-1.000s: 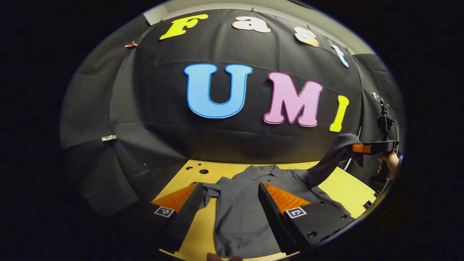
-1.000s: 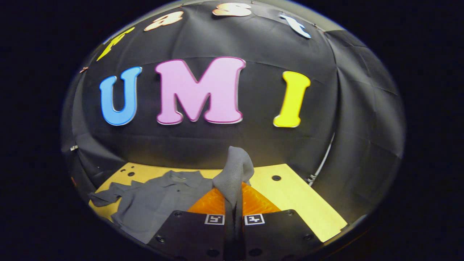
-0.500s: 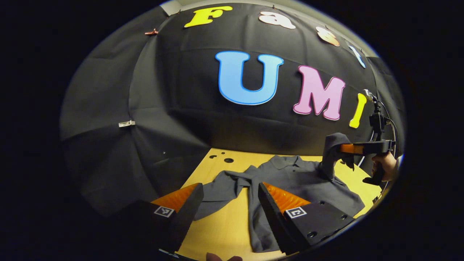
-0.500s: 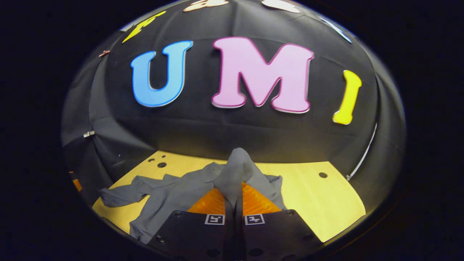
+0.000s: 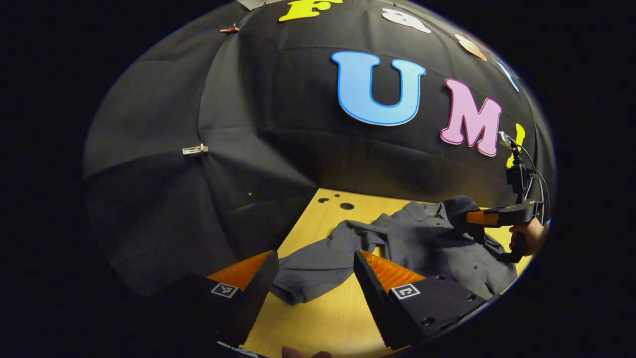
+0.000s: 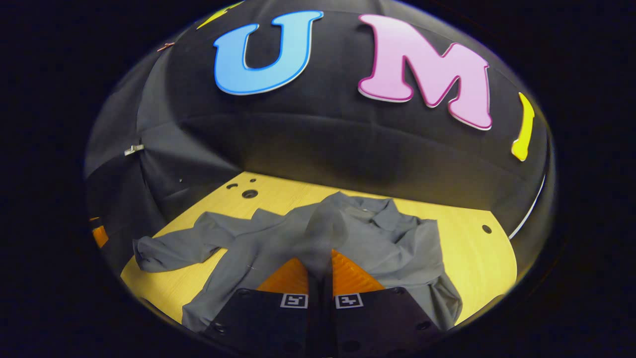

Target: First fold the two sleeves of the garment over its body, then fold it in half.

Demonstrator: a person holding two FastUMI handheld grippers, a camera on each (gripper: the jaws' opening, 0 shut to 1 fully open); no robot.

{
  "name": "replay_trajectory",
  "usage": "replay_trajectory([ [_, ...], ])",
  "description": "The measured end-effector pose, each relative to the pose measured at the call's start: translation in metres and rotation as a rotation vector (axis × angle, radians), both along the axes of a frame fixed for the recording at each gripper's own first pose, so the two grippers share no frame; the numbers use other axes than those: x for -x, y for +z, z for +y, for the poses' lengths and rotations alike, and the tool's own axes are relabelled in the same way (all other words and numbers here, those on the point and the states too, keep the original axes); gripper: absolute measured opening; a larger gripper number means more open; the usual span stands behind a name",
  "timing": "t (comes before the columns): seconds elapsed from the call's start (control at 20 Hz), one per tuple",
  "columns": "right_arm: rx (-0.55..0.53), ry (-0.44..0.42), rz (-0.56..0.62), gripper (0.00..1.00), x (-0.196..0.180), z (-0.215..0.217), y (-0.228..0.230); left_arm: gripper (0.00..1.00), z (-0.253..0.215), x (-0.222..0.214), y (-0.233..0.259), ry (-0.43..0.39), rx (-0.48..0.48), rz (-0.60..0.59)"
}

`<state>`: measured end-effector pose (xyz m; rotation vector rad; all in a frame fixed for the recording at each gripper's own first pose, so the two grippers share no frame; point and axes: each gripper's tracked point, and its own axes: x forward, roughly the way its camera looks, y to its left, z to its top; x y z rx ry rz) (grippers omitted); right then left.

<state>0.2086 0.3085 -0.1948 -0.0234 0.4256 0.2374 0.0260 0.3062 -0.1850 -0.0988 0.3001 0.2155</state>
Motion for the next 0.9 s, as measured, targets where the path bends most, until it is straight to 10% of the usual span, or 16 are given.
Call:
replay_trajectory([
  [0.45,-0.085,0.068,0.179,0.12,0.004,0.044,-0.049,0.96,0.033,-0.014,-0.048,0.045,-0.003,0.068],
  [0.75,-0.249,0.183,0.237,0.65,0.031,0.074,-0.036,0.96,0.046,-0.024,-0.076,0.066,0.009,0.131],
  [0.9,-0.233,0.186,0.198,0.73,0.044,0.061,-0.021,0.91,0.056,-0.028,-0.093,0.070,0.003,0.176],
])
